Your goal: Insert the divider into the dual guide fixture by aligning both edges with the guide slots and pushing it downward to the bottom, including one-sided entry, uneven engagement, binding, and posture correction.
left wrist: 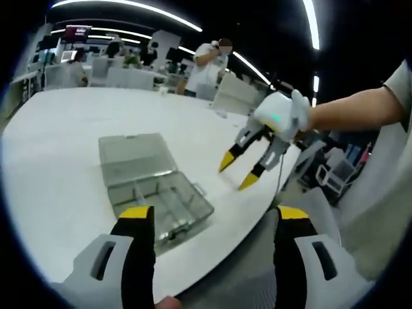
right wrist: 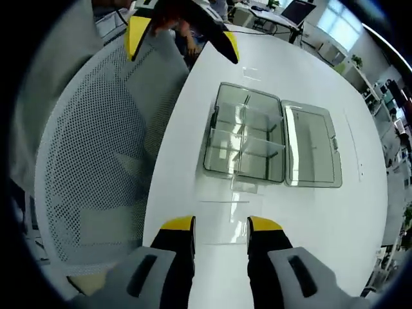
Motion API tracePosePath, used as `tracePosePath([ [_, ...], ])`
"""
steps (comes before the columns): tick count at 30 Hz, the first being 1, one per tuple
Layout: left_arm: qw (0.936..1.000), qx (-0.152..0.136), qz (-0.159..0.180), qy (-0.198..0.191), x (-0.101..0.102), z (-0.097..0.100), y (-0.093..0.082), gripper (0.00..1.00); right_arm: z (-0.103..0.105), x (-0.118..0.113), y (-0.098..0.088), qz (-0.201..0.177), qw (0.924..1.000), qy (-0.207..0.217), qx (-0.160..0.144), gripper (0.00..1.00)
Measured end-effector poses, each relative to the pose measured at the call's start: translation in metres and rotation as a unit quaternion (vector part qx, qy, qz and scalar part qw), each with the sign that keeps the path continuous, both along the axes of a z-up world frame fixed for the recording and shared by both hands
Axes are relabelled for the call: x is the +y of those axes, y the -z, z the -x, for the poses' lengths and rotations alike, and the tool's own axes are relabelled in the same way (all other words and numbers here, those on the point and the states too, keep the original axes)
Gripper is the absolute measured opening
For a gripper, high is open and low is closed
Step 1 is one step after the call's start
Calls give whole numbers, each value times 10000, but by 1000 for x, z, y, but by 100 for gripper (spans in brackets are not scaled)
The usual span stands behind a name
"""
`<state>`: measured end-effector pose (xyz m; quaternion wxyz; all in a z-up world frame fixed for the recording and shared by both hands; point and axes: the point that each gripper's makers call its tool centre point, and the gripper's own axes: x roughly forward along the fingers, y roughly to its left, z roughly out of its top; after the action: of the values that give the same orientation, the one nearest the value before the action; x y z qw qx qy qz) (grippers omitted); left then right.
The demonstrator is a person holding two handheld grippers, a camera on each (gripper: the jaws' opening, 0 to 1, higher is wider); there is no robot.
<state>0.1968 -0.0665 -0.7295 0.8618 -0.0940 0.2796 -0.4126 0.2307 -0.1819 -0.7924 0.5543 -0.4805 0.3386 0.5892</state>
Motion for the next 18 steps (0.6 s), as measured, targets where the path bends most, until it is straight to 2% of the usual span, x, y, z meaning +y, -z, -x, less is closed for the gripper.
tracePosePath([
  [7,9995,232,201,76,-13,-6,2,64,5,21,-9,-114,9998,-129,-81,26],
  [10,9991,299,286,113,-18,-9,2,58,6,27,-13,-141,9997,-167,-118,26],
  [18,9939,827,729,71,-37,-17,9,48,9,39,-19,-205,9991,-300,-195,26],
])
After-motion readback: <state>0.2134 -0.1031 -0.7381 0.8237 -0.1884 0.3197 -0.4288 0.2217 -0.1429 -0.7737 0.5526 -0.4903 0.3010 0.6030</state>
